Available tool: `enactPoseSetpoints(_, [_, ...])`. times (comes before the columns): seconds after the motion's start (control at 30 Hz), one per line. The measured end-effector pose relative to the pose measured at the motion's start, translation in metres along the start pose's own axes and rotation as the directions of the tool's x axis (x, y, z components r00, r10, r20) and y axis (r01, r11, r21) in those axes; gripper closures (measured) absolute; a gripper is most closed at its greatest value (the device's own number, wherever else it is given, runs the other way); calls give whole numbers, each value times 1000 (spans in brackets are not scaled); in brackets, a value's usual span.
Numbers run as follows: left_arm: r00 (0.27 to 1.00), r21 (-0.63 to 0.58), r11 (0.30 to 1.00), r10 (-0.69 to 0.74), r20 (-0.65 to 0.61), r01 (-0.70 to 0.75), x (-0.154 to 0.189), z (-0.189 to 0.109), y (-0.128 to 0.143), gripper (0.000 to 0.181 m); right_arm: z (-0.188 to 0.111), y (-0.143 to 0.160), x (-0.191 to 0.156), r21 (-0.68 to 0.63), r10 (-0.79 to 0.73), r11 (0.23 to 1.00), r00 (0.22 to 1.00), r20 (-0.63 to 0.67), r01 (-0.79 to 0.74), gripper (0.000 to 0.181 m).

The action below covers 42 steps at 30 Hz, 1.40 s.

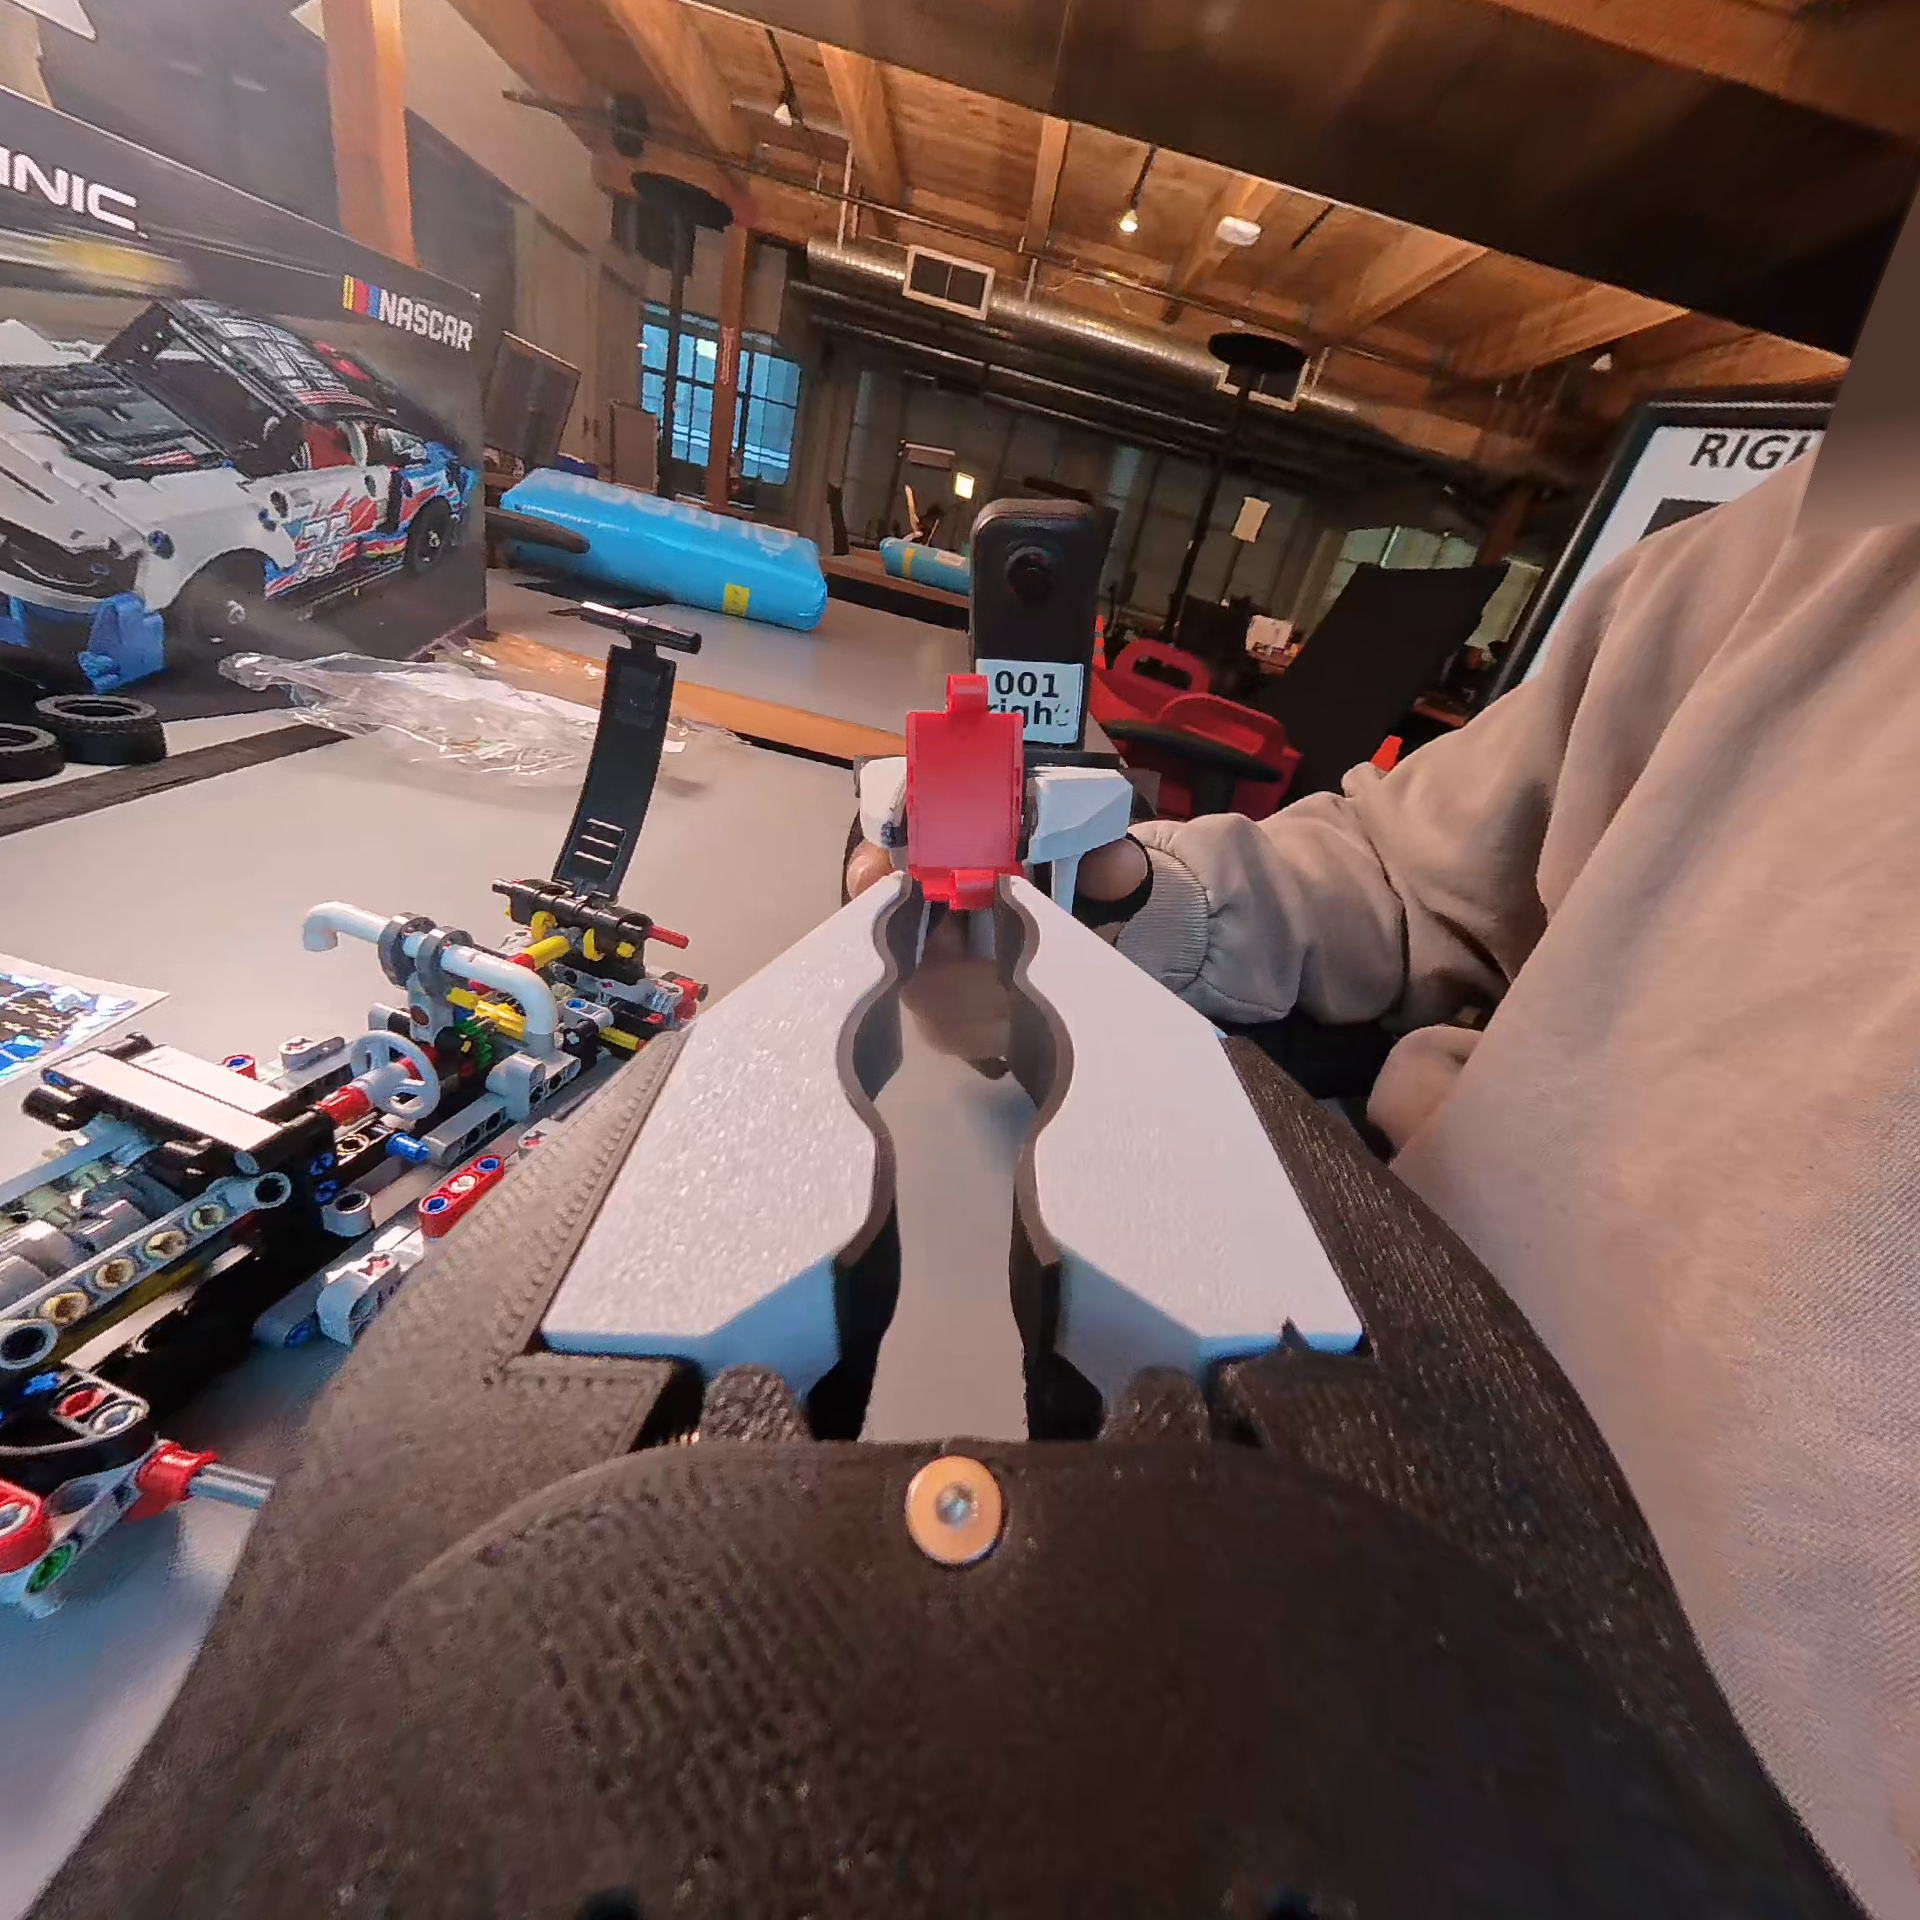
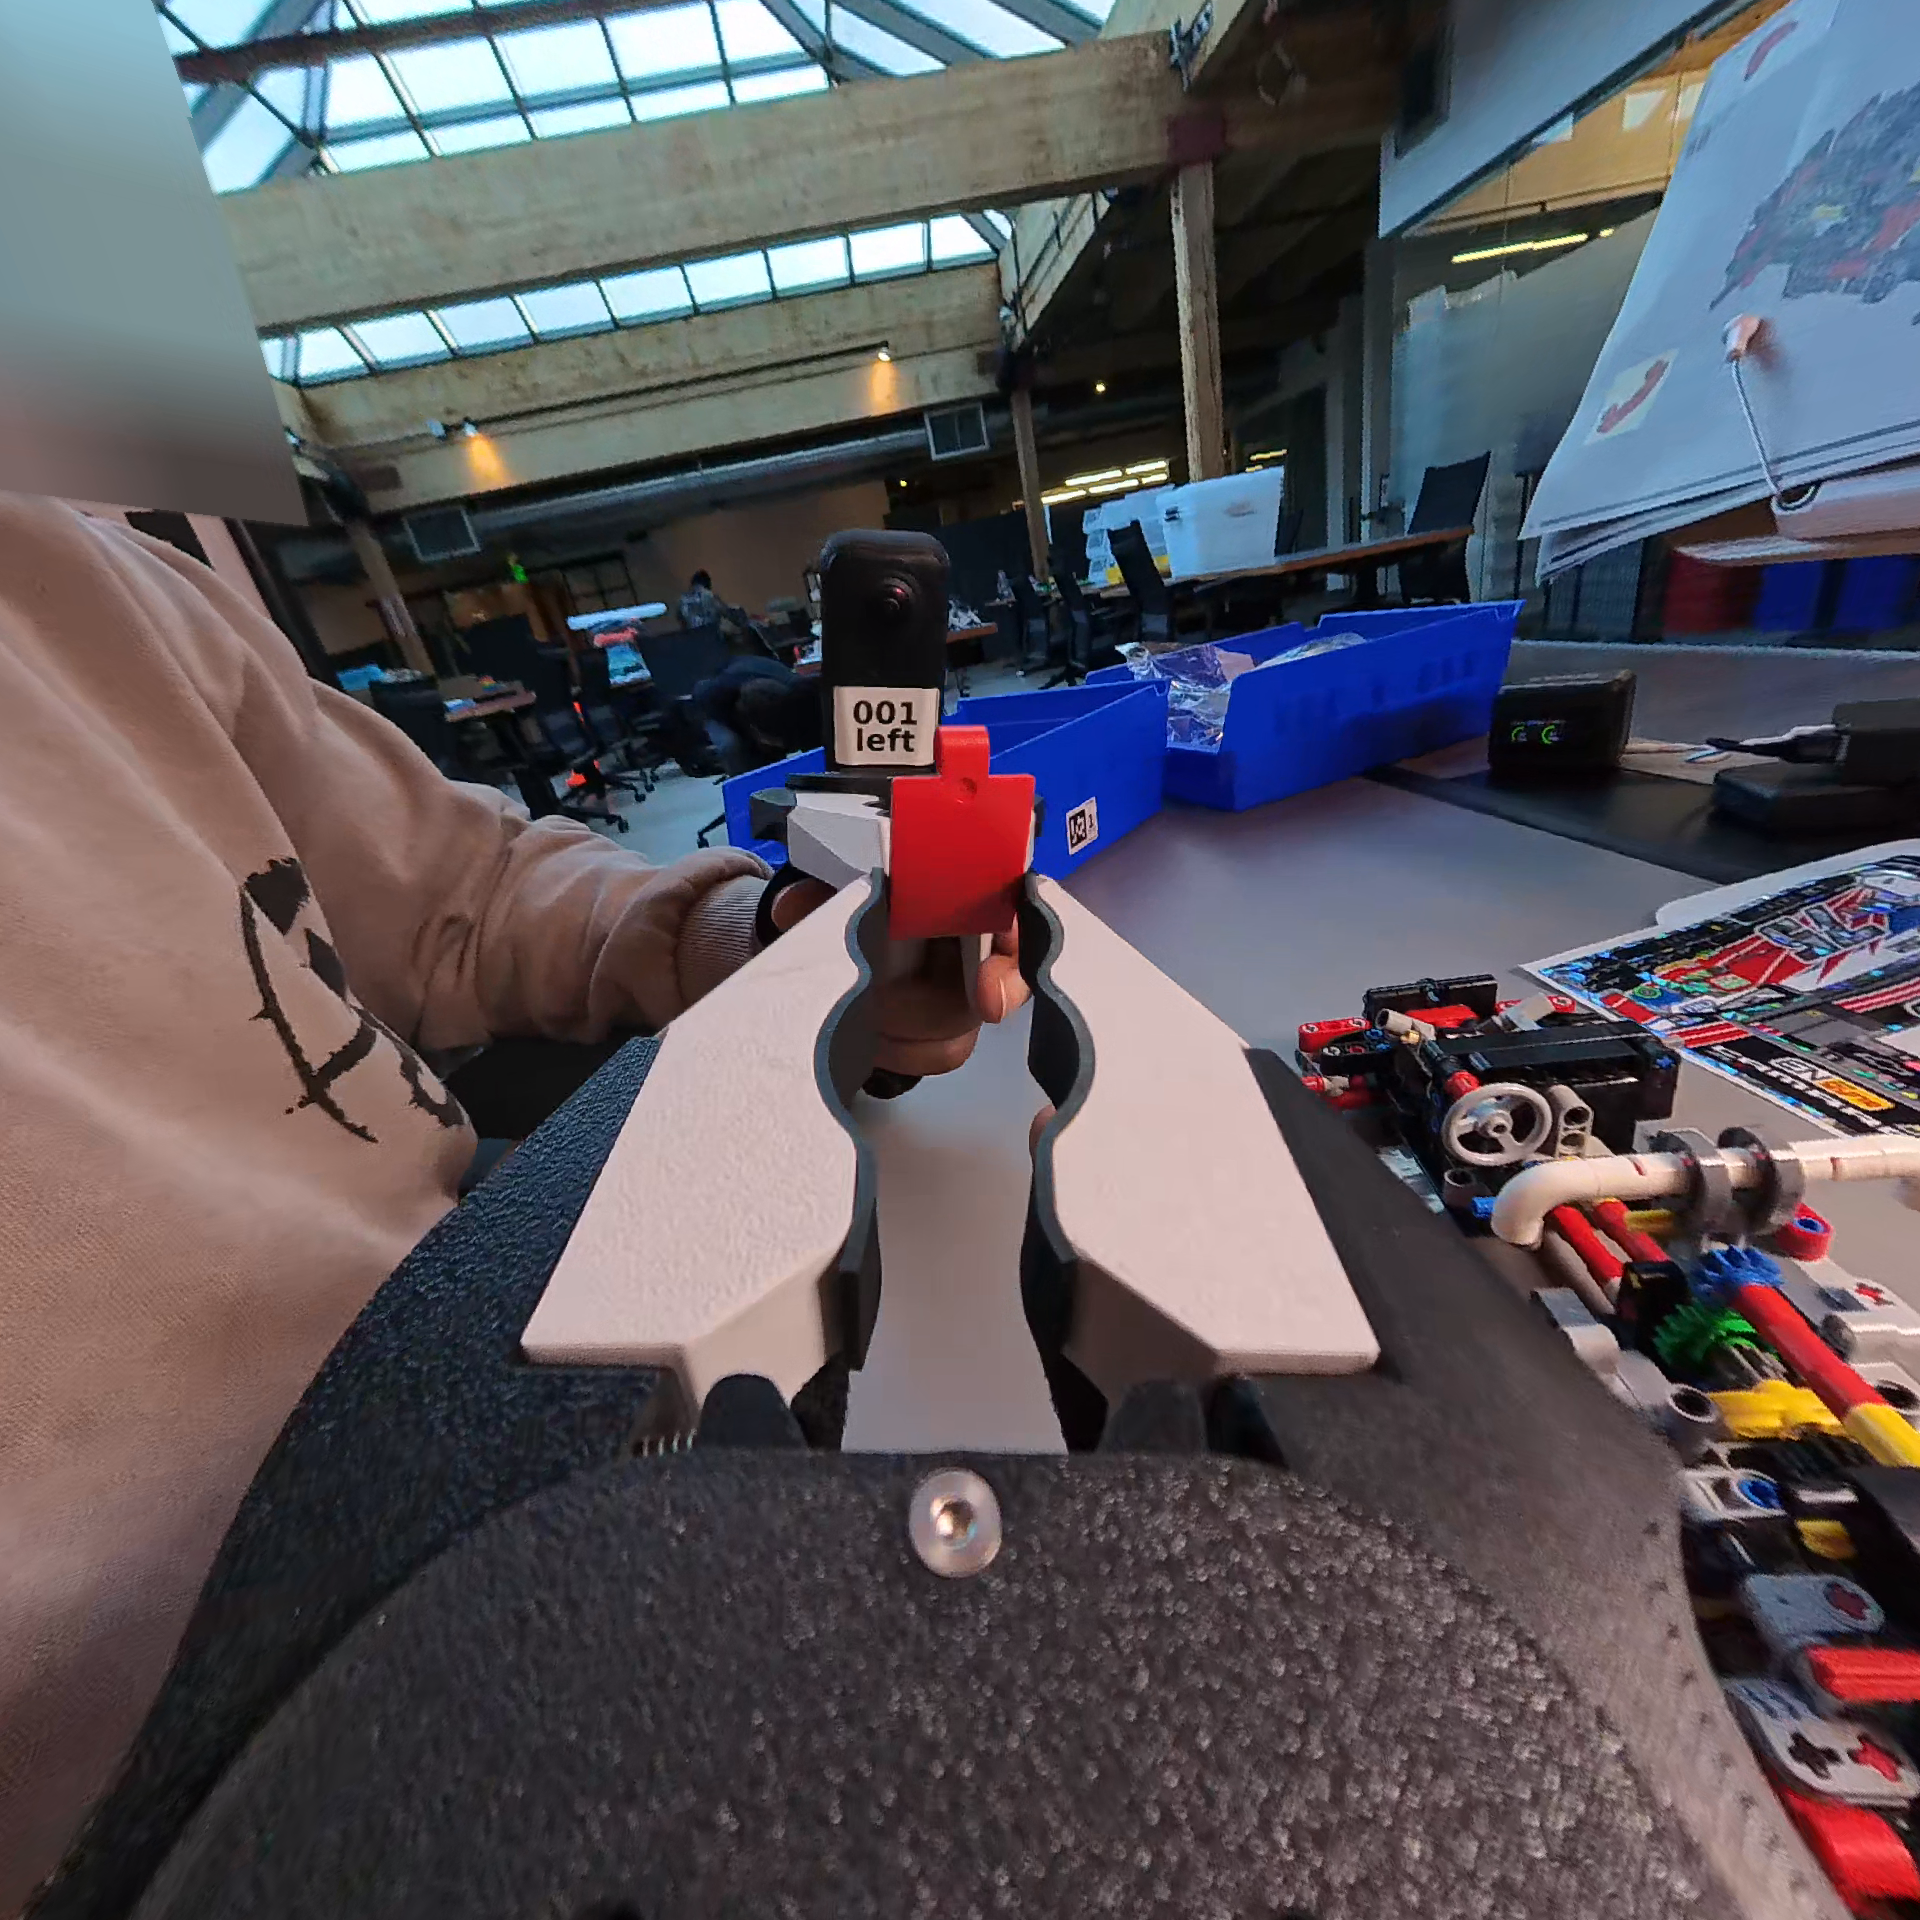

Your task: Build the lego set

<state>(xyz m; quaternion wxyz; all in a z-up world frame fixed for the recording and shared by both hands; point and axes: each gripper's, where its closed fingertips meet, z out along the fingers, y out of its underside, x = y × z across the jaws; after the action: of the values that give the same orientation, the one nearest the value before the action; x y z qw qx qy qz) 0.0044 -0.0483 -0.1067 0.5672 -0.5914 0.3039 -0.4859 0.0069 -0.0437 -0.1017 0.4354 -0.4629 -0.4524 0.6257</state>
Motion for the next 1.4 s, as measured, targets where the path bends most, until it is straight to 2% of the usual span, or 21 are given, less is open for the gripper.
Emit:
enactPoseSetpoints(0.23, [1000, -12, 1000, 27, -6, -28, 3, -1, 0, 175, 1, -1, -1, 11, -72, 997, 997, -13, 72, 159])
enactPoseSetpoints(0.47, [999, 2, 1000, 20, -25, -20, 6, -2, -2, 164, -2, -7, 0, 21, -173, 984, 983, -62, 175, 159])
enactPoseSetpoints(0.73, [999, -25, 999, 37, -25, -38, 6, -1, 2, 175, 1, -2, -6, -10, -219, 976, 975, -48, 218, 159])
enactPoseSetpoints(0.9, [999, -115, 993, -18, -49, 13, 3, -2, 14, 176, 0, 9, -2, -97, -227, 970, 973, -36, 222, 157])
enactPoseSetpoints(1.03, [995, -169, 985, -30, -93, 14, 7, -3, 23, 175, -1, 20, -8, -175, -250, 952, 968, 26, 251, 156])
enactPoseSetpoints(1.27, [987, -232, 972, -63, -148, 27, 14, -2, 36, 176, -8, 33, -16, -267, -249, 924, 961, 120, 273, 154])
enactPoseSetpoints(1.4, [982, -245, 969, -82, -170, 38, 16, -3, 39, 176, -13, 36, -19, -296, -193, 927, 969, 152, 231, 157])
